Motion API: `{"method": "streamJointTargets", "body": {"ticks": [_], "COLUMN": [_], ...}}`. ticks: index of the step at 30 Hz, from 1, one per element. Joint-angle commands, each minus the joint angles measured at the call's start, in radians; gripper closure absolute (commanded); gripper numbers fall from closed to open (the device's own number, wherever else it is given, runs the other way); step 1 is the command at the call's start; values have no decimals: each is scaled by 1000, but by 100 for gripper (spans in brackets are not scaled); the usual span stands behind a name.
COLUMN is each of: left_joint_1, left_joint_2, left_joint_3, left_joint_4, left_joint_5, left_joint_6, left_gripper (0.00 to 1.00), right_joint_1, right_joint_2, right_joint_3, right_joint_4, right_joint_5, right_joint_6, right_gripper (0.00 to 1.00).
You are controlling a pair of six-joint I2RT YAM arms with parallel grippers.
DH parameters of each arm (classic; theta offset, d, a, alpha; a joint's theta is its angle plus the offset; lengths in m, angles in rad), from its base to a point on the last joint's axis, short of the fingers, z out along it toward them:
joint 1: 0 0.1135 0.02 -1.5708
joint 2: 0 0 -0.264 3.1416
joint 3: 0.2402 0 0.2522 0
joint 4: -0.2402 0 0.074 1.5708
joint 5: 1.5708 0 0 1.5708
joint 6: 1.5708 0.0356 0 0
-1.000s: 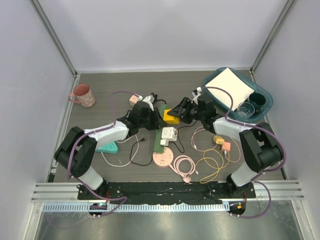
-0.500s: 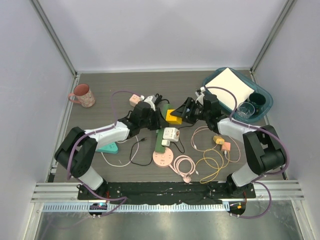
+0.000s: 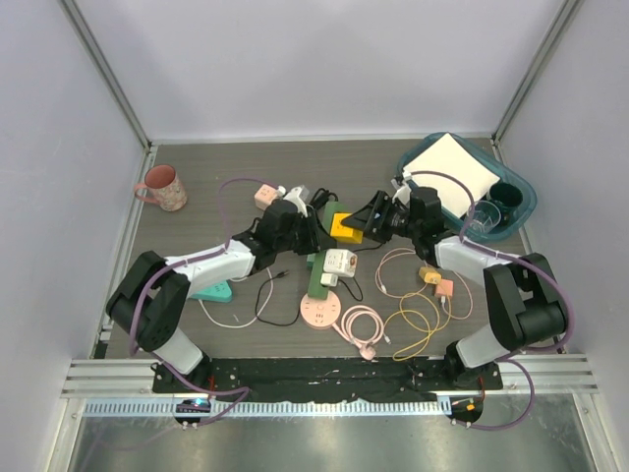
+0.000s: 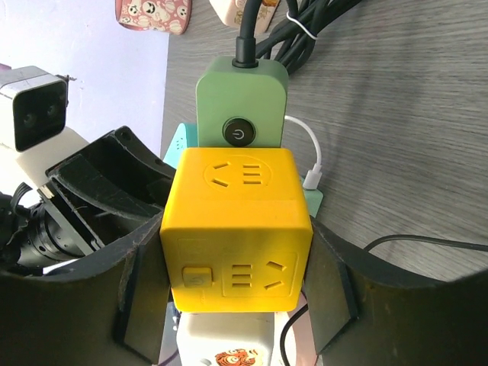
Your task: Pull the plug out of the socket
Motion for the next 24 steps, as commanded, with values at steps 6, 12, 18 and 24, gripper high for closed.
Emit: {"method": "streamJointTargets", "body": {"ticks": [6,12,18,24], "left_joint_1": [57,57,63,70], "left_joint_2": [11,-17,-57,-66], "left_joint_3": [47,48,38,11], "left_joint_4": [-115,-146,-172,-150], "left_joint_5": [-242,-282,-305,-296], "left_joint_6": [-43,-30,-18,-32], "left_gripper": [100,100,100,100], "right_joint_1": [30,3,-16,20], "right_joint_2": [-170,-181,-139,-188], "right_joint_3": [191,170,136,183], "right_joint_4": [-258,-247,-108,-228], "right_joint_5": [52,37,-37,13], "right_joint_6": [-236,-180,-76,-158], "right_gripper": [99,99,99,99]}}
